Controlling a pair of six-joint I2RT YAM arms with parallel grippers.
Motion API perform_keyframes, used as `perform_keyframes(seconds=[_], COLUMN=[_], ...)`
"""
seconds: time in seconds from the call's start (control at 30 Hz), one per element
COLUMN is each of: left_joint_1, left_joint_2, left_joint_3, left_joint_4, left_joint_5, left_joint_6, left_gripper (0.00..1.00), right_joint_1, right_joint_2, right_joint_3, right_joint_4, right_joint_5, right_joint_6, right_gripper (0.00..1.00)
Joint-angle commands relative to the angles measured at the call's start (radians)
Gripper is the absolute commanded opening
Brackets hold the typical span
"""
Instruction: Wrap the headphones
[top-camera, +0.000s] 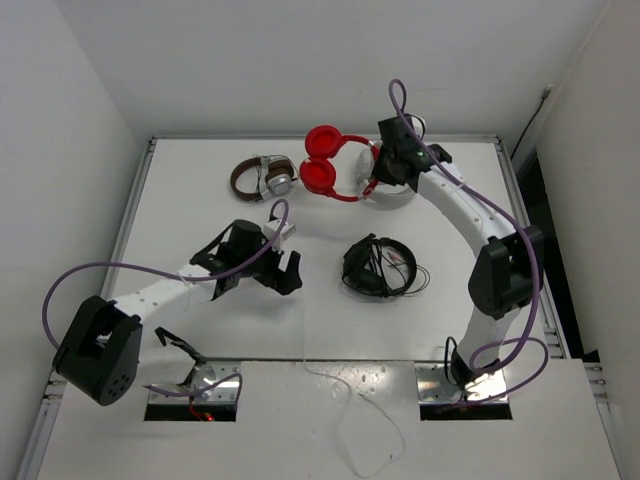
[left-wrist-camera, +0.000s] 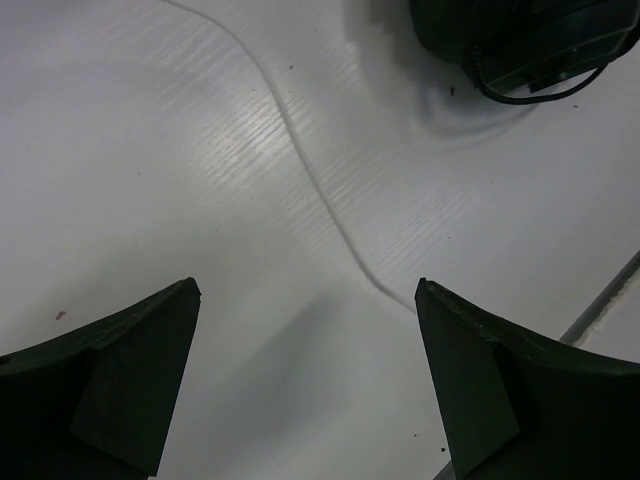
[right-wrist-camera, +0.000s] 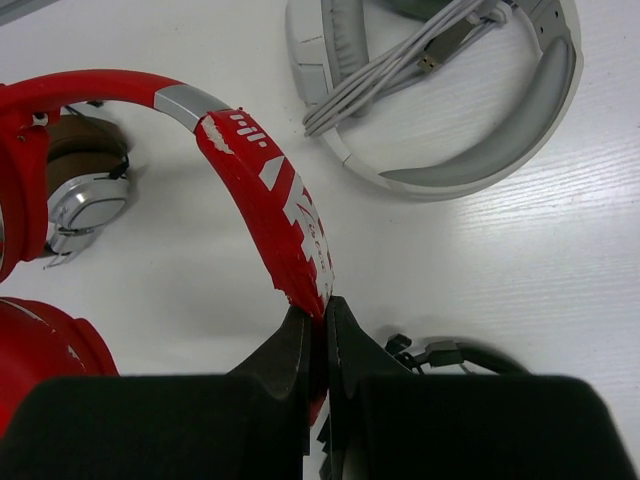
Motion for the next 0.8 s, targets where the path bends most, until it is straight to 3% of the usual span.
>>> perform_keyframes(seconds=[0.0, 0.13, 0.67, 0.77], left_joint_1=[-0.020, -0.020, -0.053, -0.053], left_joint_2=[-0.004, -0.004, 0.072, 0.082], left_joint_3=[-0.022, -0.031, -0.062, -0.062], left_joint_4=[0.082, 0.107, 0.162, 0.182], left_joint_5=[0.059, 0.114, 0.082, 0.082], left_joint_6=[-0.063, -0.074, -0.072, -0.072], left_gripper=[0.95, 0.95, 0.89, 0.78], right_joint_1=[-0.004, -0.004, 0.014, 0.023], right_joint_2=[-0.070, -0.070, -0.079, -0.079], right_joint_3=[0.006, 0.006, -0.003, -0.012], right_joint_4=[0.081, 0.081, 0.081, 0.090], right_joint_5=[-0.025, -0.025, -0.043, -0.043], right_joint_6=[0.045, 0.045, 0.073, 0.073], right_gripper=[0.00, 0.00, 0.00, 0.00])
